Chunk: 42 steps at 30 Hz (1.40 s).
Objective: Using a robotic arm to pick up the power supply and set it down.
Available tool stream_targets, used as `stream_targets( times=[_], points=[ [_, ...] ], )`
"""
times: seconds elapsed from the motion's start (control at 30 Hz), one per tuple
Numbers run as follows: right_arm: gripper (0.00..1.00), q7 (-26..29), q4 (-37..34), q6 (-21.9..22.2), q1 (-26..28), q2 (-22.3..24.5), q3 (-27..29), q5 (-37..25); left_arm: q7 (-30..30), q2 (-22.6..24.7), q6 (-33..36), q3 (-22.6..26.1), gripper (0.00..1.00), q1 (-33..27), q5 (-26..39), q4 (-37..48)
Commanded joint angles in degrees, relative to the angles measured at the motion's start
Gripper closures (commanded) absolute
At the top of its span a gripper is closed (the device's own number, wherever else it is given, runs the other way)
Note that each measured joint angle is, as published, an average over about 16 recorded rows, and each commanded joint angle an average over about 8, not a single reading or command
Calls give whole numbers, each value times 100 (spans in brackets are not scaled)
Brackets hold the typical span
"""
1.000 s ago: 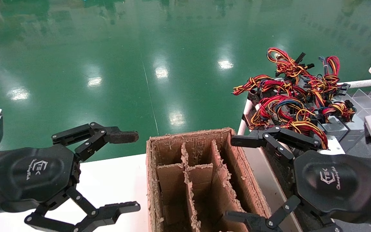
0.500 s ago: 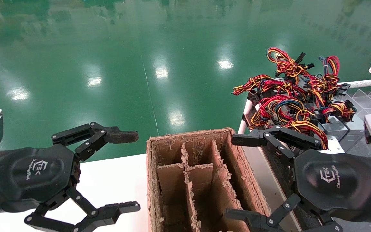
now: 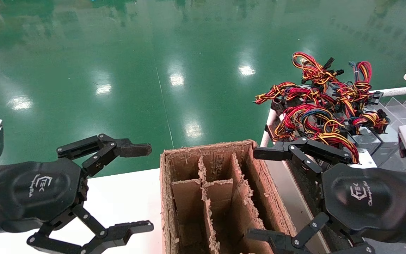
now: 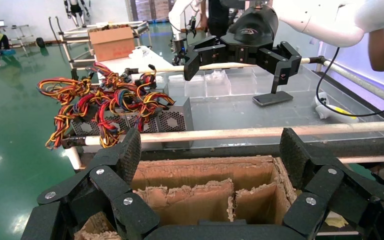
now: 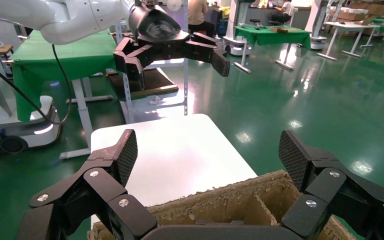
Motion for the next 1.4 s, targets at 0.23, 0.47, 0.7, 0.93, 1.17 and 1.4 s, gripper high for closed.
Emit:
stream_targets(
  times=[0.23,0.47,0.7,0.93,1.17,1.4],
  points=[
    [0,-1,-3,-1,3,0,-2,-3,0,0,0,0,0,0,1,0],
    [0,-1,-6,-1,4,0,-2,-3,0,0,0,0,0,0,1,0],
    [0,-1,-7,-1,5,0,-2,-3,0,0,0,0,0,0,1,0],
    [0,-1,-7,-1,5,0,-2,-3,0,0,0,0,0,0,1,0],
    [0,0,-7,-1,5,0,-2,-3,0,0,0,0,0,0,0,0],
    [0,0,-7,-1,5,0,-2,-3,0,0,0,0,0,0,0,0]
  ],
)
